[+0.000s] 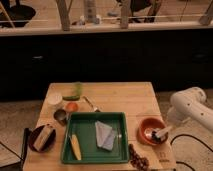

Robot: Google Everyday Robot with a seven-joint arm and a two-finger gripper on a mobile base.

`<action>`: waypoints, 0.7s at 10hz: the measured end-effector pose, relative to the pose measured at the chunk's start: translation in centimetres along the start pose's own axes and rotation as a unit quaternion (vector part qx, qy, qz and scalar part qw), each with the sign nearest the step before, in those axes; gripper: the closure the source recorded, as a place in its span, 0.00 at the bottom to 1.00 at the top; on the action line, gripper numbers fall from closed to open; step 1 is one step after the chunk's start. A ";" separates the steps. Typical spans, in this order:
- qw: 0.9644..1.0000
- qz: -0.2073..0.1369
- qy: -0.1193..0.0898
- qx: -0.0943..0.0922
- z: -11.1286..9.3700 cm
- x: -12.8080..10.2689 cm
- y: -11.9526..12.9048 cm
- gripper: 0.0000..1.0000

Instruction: Wipe red bowl with brush

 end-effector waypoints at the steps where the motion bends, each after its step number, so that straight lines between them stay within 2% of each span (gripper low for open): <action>1: 1.000 0.008 0.003 0.001 -0.1 0.7 -0.3 1.00; 4: 1.000 0.017 0.012 0.013 -1.0 1.5 -3.1 1.00; 5: 1.000 0.015 0.013 0.015 -1.2 1.3 -3.7 1.00; 7: 0.999 -0.010 0.018 0.030 -2.0 -0.3 -5.8 1.00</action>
